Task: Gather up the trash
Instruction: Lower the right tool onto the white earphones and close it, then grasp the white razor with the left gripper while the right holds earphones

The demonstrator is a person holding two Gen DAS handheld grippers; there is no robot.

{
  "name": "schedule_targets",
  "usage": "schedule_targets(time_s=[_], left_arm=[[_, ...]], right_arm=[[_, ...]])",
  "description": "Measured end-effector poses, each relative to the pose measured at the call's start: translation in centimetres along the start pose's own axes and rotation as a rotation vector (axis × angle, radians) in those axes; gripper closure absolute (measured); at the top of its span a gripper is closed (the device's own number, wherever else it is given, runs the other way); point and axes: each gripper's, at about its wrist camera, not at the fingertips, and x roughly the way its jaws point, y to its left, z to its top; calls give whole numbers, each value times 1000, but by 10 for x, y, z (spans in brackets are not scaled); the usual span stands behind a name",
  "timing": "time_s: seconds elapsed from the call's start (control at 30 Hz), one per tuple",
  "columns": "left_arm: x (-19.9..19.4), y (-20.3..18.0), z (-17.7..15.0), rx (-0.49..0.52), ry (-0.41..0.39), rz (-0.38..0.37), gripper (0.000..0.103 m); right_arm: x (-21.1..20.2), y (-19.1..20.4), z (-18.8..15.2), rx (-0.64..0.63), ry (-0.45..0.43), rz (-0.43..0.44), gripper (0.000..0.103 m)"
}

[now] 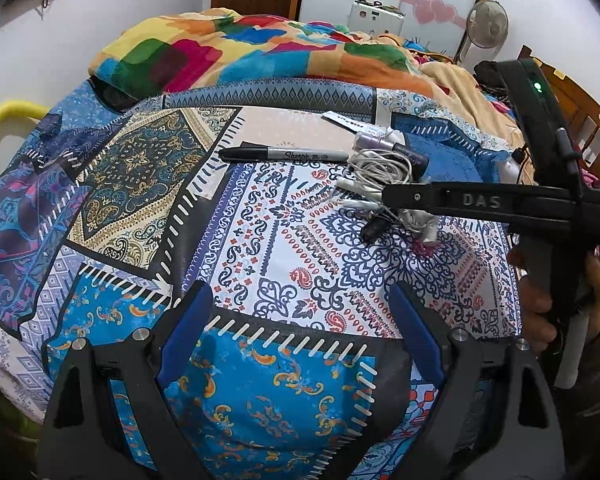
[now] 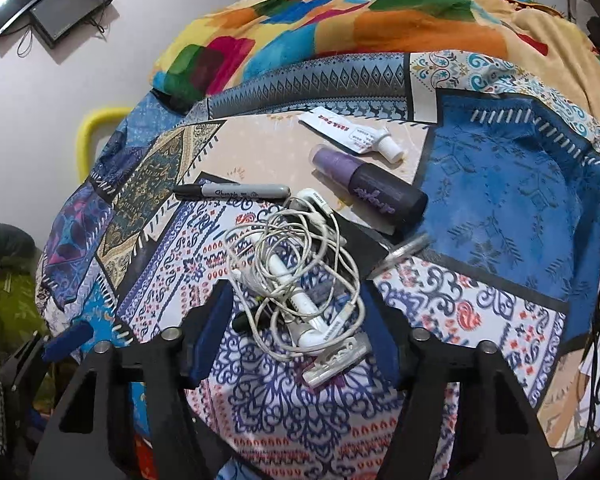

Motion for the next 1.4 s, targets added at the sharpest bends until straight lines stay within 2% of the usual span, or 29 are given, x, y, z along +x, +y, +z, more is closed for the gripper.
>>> schedule_targets(time_s=[0.03, 0.1, 0.13, 0.2, 0.37, 0.53, 0.67, 0.73, 0.77, 0.8, 0.93, 1.07, 1.17, 1.27, 1.4], left_arm=[[0, 0, -1, -2, 2, -5, 13], [-2, -2, -1, 0, 6, -10, 13], [-3, -4, -1, 5, 5, -9, 13], [-5, -6, 0, 14, 4, -6, 13], [-12, -12, 4, 20, 4, -11, 13], [-11, -23, 12, 40, 13, -39, 13], [2, -39, 23, 102, 15, -41, 14], [10, -47, 27, 136, 18, -38, 17], [16, -51, 29, 150, 33, -40, 24], [21, -53, 32, 152, 52, -57, 29], [31, -63, 43, 108, 76, -143, 34], [44, -85, 50, 101, 94, -207, 50], [61, -99, 49, 98, 129, -221, 69], [76, -102, 48, 53, 147, -197, 78], [88, -100, 48, -9, 156, -191, 78]], right_arm=[[1, 2, 1, -16, 12, 3, 77], [2, 4, 3, -23, 27, 19, 83], [-3, 4, 2, -17, 11, 33, 92], [-7, 7, 5, -29, 2, 47, 94], [-46, 19, 4, -65, -89, 57, 95], [-86, 24, 8, -79, -189, 16, 95], [-112, 16, 4, -68, -258, -48, 95], [-118, 11, -1, -61, -272, -79, 95], [-121, 7, -4, -59, -276, -96, 95], [-122, 5, -6, -58, -277, -107, 95], [-123, -13, -19, -34, -264, -139, 95], [-116, -32, -32, -7, -246, -172, 95], [-114, -46, -39, 23, -232, -167, 95], [-115, -54, -44, 43, -226, -160, 95], [-120, -57, -47, 46, -240, -158, 95]])
